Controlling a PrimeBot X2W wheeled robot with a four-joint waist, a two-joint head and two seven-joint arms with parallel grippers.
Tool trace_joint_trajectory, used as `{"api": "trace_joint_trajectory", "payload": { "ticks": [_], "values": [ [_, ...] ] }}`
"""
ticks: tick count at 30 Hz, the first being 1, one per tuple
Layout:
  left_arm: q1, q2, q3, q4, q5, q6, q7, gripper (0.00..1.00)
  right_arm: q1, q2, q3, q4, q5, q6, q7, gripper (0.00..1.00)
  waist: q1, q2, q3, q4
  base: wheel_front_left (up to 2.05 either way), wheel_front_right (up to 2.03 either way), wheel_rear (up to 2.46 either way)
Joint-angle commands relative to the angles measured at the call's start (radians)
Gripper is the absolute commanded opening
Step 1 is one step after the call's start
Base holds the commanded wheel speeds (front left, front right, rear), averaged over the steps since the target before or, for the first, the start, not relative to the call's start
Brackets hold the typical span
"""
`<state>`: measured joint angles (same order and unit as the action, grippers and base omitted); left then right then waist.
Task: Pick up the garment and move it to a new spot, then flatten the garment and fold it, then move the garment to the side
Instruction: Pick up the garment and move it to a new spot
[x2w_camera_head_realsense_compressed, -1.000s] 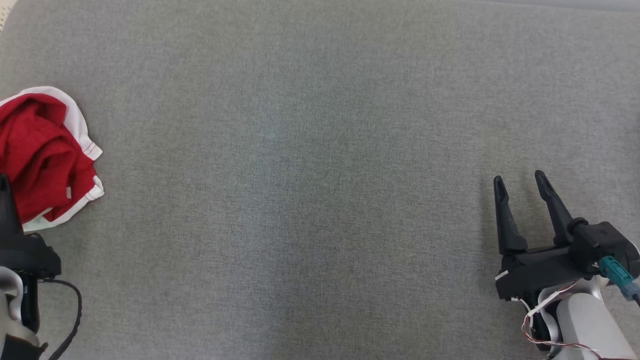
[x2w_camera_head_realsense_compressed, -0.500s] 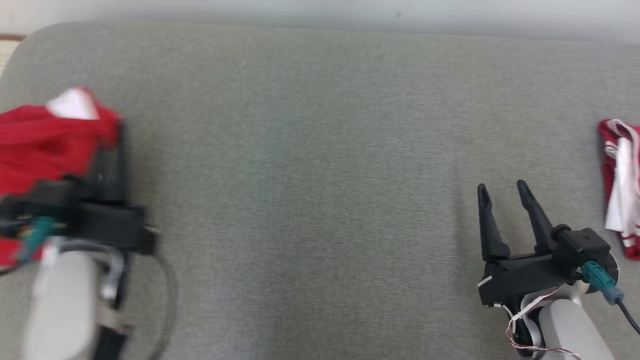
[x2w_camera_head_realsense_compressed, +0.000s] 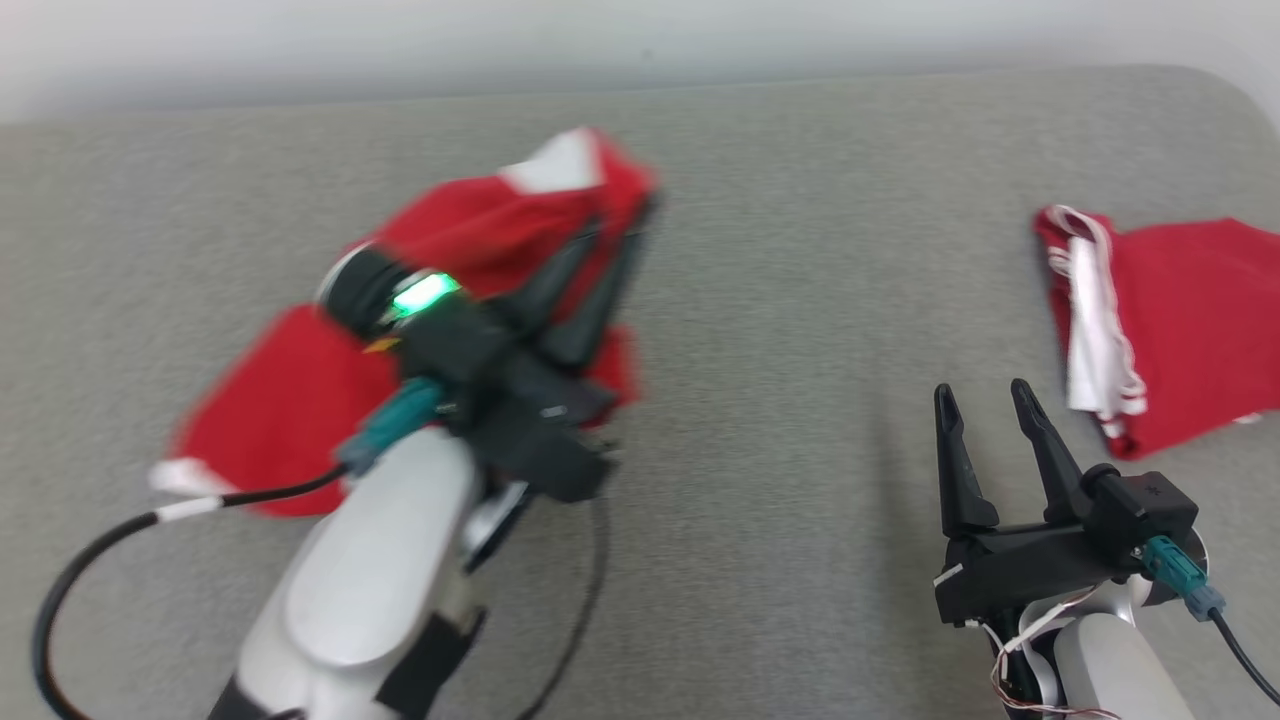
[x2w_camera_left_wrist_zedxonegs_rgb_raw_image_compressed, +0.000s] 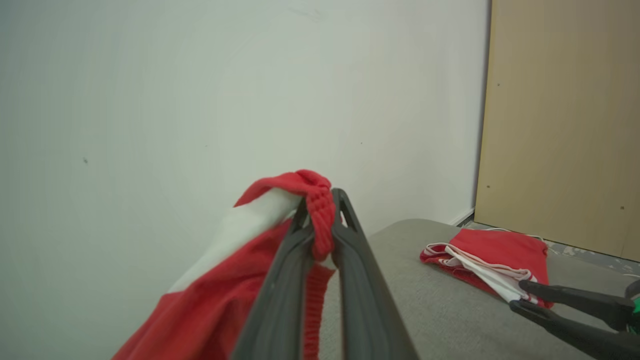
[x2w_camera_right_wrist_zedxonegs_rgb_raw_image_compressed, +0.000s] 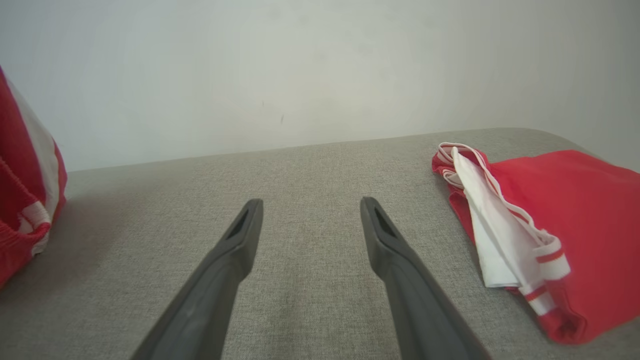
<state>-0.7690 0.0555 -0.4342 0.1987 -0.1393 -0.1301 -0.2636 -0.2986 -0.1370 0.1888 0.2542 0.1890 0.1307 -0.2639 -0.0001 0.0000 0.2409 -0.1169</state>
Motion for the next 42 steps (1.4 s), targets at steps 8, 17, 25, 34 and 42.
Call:
{"api": "trace_joint_trajectory", "payload": {
  "ticks": [8, 17, 25, 34, 42],
  "values": [
    [-0.116, -0.002, -0.214, -0.048, -0.073, 0.0, -0.001, 0.0, 0.01, 0.022, -0.006, 0.011, 0.013, 0.0, 0.001, 1.0, 0.0001, 0.0, -0.006, -0.098, 0.0, 0.0, 0.0],
    [-0.019, 0.124, -0.295, 0.102, -0.06, 0.0, -0.001, 0.0, 0.01, 0.027, -0.03, 0.005, 0.006, 0.0, 0.001, 1.0, 0.0001, 0.0, -0.005, -0.072, 0.0, 0.0, 0.0],
    [0.138, 0.245, -0.296, 0.149, -0.063, 0.0, -0.001, 0.0, 0.025, 0.004, -0.039, 0.011, -0.004, 0.0, 0.001, 1.0, 0.0001, 0.0, -0.033, -0.003, 0.0, 0.0, 0.0],
    [0.283, 0.277, -0.189, 0.213, -0.035, 0.028, -0.001, 0.08, 0.028, 0.0, -0.026, 0.02, 0.005, 0.0, 0.001, 1.0, 0.0001, 0.0, -0.076, 0.018, 0.0, 0.0, 0.0],
    [0.422, 0.231, -0.019, 0.215, -0.044, 0.095, -0.001, 1.0, 0.065, 0.006, -0.015, 0.039, 0.005, 0.0, 0.001, 1.0, 0.0001, 0.0, -0.138, 0.004, 0.0, 0.0, 0.0]
  ]
}}
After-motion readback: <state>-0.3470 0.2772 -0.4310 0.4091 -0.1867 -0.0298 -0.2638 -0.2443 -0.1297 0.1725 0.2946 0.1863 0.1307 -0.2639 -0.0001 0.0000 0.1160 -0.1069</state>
